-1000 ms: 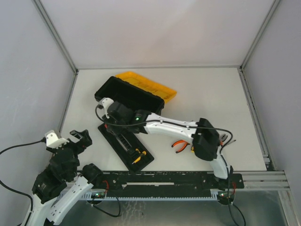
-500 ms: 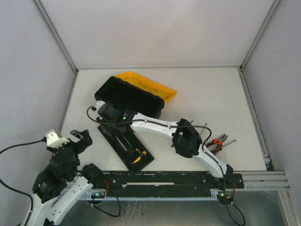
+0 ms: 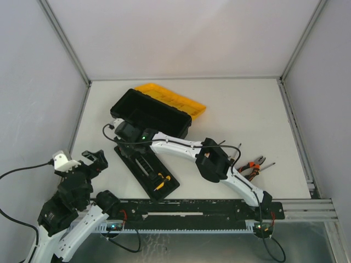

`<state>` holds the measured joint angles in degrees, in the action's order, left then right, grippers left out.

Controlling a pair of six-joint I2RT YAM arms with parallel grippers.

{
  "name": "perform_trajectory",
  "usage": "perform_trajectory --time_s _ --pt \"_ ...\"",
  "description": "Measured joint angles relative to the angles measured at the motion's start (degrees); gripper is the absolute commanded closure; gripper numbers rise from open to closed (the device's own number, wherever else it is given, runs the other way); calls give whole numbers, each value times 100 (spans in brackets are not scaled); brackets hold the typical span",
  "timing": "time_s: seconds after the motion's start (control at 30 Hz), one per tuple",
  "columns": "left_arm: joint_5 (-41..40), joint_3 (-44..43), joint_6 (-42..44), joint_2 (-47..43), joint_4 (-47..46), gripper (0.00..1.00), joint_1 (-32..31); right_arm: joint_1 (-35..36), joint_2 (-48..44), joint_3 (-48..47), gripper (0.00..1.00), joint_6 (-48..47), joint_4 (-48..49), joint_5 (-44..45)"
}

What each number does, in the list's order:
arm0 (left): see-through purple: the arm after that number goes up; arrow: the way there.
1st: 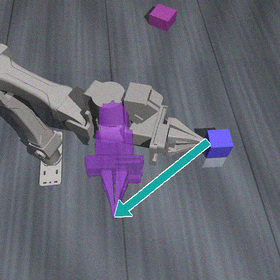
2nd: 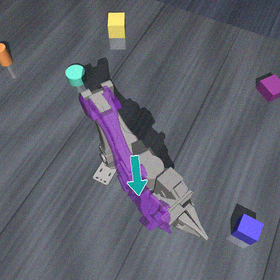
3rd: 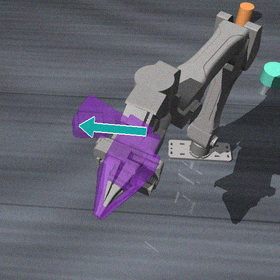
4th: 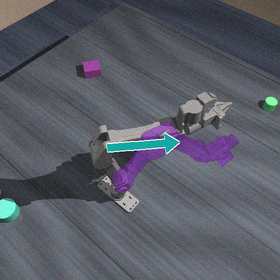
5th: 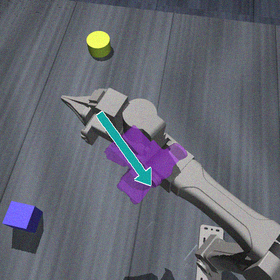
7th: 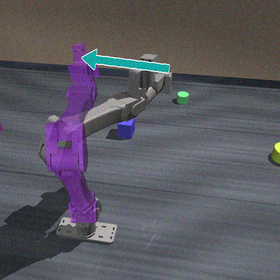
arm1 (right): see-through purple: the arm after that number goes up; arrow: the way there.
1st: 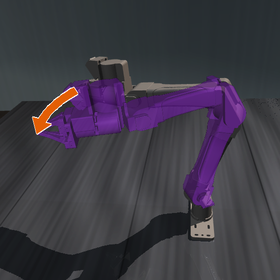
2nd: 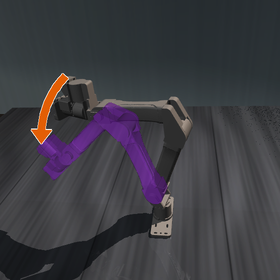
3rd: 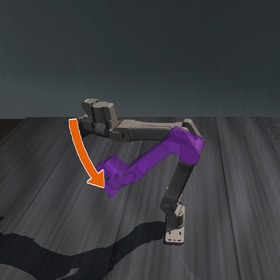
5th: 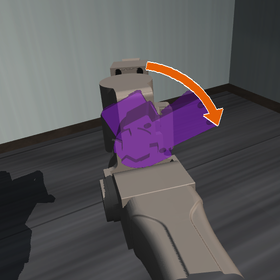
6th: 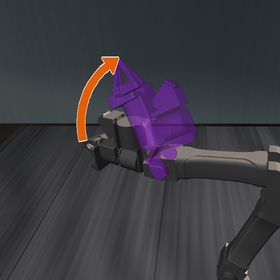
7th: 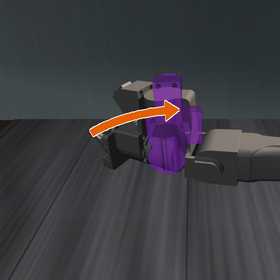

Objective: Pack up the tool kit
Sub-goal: Place the screwdriver in the compartment layer.

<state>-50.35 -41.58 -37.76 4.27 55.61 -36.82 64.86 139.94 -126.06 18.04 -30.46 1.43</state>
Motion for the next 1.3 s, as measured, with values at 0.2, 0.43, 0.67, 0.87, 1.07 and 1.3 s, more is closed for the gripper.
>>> perform_trajectory --time_s 0.2,0.43,0.67,0.87,1.07,1.3 --pt "2 0 4 0 -24 0 0 -61 142 -90 85 48 28 4" --pt "20 0 44 0 -35 0 0 -98 188 -164 60 188 74 -2" --pt "109 0 90 0 -98 0 0 -103 188 -201 66 236 83 -107" --pt "116 0 90 0 -105 0 0 -116 114 -175 62 232 -44 -197" --pt "118 0 92 0 -107 0 0 39 -1676 1604 57 15 59 483" --pt "120 0 92 0 -109 0 0 37 -5121 4402 51 343 765 1937"
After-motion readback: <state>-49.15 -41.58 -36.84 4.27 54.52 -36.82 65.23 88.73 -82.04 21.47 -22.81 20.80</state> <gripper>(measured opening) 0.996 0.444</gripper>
